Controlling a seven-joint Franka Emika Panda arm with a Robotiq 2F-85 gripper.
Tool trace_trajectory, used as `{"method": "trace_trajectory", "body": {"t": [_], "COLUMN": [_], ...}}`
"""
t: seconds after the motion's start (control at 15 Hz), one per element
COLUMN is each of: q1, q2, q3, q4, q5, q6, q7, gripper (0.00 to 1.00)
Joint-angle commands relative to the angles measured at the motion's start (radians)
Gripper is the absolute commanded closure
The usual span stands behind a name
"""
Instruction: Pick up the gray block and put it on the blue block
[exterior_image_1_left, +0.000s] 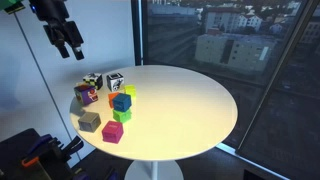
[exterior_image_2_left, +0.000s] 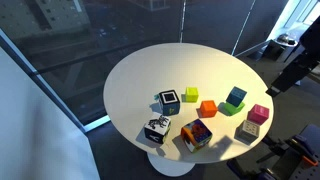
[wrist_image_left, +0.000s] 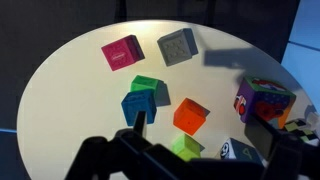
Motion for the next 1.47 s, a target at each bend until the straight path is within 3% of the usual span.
{"method": "trace_trajectory", "body": {"t": [0.0, 0.73, 1.4], "q1": [0.013, -0.008, -0.003], "q2": [0.002, 0.101, 0.147], "q3": [-0.012, -0.029, -0.145], "q4": [0.002, 0.051, 0.032], "q5": [-0.009, -0.014, 0.012], "q6": [-0.003, -0.028, -0.061], "q7": [0.007, 0.009, -0.125], "gripper": [0.00, 0.00, 0.00]}}
